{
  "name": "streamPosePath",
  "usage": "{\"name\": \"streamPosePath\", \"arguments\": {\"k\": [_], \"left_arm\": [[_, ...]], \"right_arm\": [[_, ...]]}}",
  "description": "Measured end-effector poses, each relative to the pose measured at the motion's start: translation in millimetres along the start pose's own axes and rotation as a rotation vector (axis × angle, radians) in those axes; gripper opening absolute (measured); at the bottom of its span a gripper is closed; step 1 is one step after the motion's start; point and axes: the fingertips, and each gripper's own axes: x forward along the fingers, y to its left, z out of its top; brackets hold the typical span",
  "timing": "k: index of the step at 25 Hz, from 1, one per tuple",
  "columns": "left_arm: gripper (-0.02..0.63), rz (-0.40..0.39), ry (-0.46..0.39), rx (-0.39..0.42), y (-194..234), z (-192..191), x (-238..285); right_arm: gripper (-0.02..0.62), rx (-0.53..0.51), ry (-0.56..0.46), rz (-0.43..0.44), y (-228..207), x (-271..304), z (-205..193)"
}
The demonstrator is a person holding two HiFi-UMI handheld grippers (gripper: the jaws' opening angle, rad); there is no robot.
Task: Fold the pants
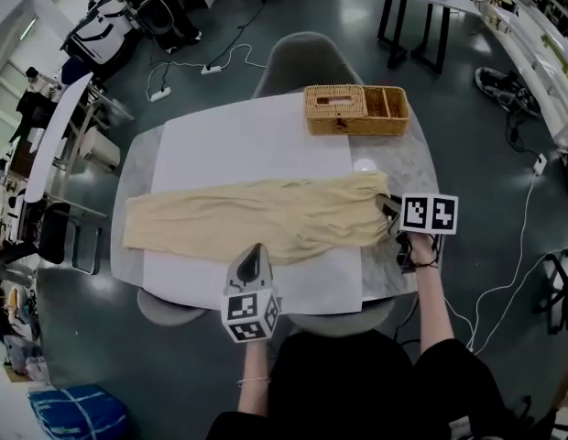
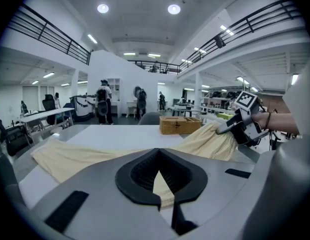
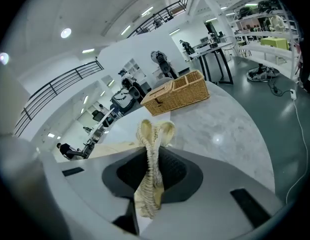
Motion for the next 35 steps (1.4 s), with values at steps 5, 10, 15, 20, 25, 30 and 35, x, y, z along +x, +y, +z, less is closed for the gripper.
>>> {"name": "streamPosePath", "arguments": {"k": [5, 10, 15, 20, 25, 30, 35], "left_arm": [[0.008, 0.033, -0.026, -0.008, 13, 6, -13], [0.008, 0.043, -0.041, -0.016, 20, 8, -21], [0.008, 0.047, -0.057, -0.035, 36, 5, -26], [0.008, 0.044, -0.072, -0.041, 65, 7, -34], [0.008, 0.034, -0.078, -0.048, 97, 3, -41], [0.008, 0.013, -0.077, -0.057, 134, 1, -49], [0.008, 0.002, -0.083, -0.064, 174, 0, -55]], "right_arm": [[0.067, -0.008, -0.009, 0.038, 23, -3, 6], [0.067, -0.009, -0.014, 0.079, 44, -7, 9], [0.067, 0.008, -0.028, 0.102, 66, -8, 11], [0.067, 0.018, -0.060, 0.116, 96, -3, 14], [0.067, 0.038, -0.091, 0.123, 126, 3, 14], [0.067, 0.048, -0.130, 0.130, 164, 9, 14], [0.067, 0.046, -0.149, 0.141, 205, 24, 12]]}}
